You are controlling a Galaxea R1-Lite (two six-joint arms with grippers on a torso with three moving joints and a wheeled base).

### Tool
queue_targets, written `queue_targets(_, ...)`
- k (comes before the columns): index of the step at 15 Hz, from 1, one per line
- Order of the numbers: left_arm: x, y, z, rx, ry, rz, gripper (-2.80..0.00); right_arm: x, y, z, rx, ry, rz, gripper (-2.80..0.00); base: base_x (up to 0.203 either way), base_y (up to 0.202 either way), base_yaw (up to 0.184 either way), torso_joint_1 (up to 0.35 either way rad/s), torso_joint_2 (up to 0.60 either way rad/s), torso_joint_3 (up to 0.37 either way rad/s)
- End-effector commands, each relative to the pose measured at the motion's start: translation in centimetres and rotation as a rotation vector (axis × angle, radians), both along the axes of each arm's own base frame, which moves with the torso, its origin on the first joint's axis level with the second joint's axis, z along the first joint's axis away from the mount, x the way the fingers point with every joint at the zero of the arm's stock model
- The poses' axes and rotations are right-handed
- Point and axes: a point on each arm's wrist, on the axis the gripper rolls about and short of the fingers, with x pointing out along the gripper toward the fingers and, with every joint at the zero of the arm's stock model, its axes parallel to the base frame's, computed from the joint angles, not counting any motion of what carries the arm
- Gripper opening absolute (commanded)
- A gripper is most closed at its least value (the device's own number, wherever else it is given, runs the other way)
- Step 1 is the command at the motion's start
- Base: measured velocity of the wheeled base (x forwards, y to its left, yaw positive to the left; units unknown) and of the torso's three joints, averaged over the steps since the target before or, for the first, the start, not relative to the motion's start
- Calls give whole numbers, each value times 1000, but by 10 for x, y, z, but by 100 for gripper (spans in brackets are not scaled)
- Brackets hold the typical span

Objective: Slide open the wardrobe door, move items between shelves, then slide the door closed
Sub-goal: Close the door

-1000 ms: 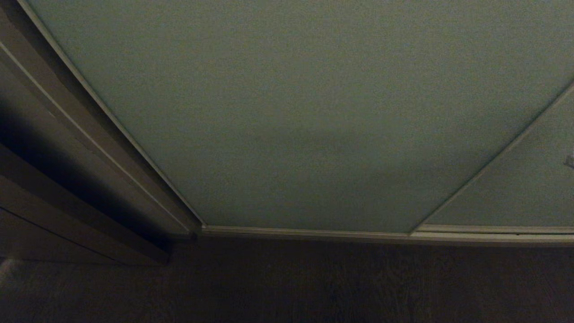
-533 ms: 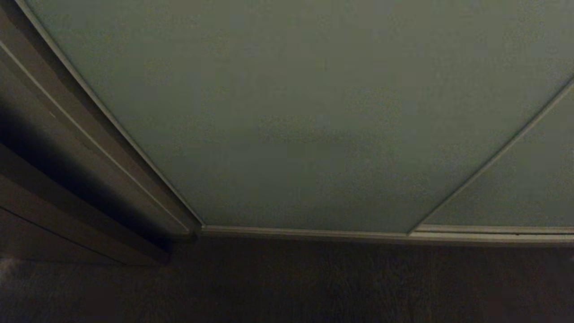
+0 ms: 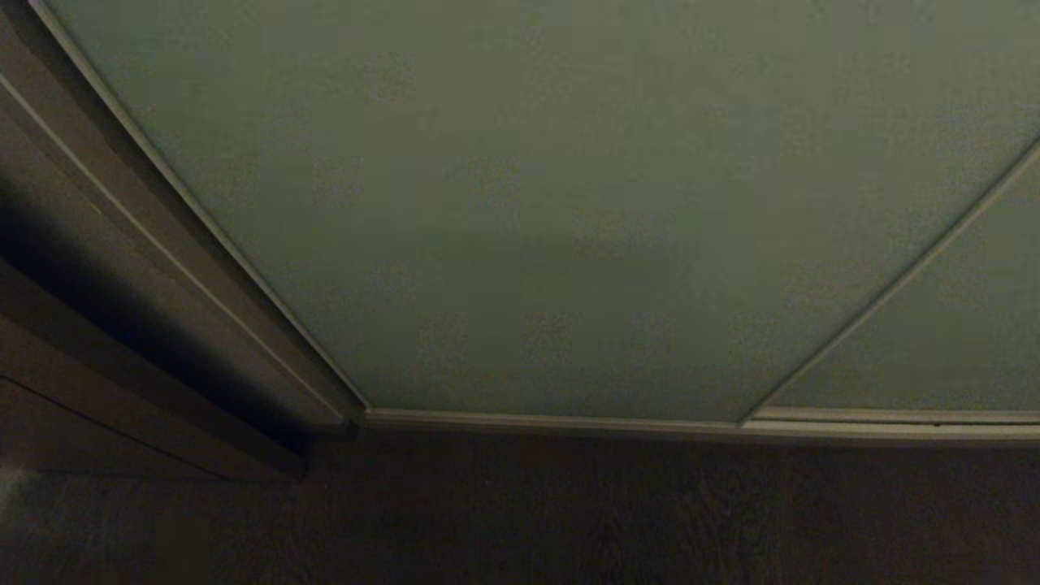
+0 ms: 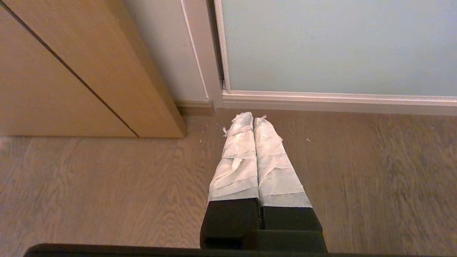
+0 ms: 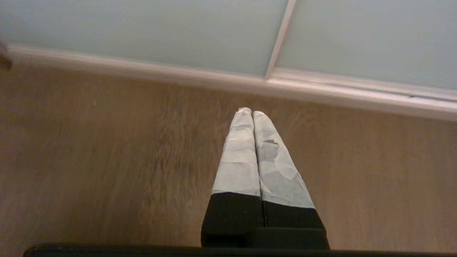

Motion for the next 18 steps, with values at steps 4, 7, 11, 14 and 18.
queue_targets(4, 0, 0, 0, 1, 1, 0, -280, -20, -1, -20, -9, -77, 33, -280, 0, 0, 0, 0, 0, 0)
queue_targets(7, 0, 0, 0, 0, 1, 0, -280, -25, -3, -29, 31, -125, -45, -280, 0, 0, 0, 0, 0, 0)
queue_targets(11, 0, 0, 0, 0, 1, 0, -280, -25, -3, -31, 33, -108, -45, -280, 0, 0, 0, 0, 0, 0)
queue_targets(14, 0, 0, 0, 1, 1, 0, -280, -25, -3, -31, 33, -107, -45, -280, 0, 0, 0, 0, 0, 0)
queue_targets(18, 0, 0, 0, -1, 1, 0, -280, -25, -3, -31, 33, -107, -45, -280, 0, 0, 0, 0, 0, 0)
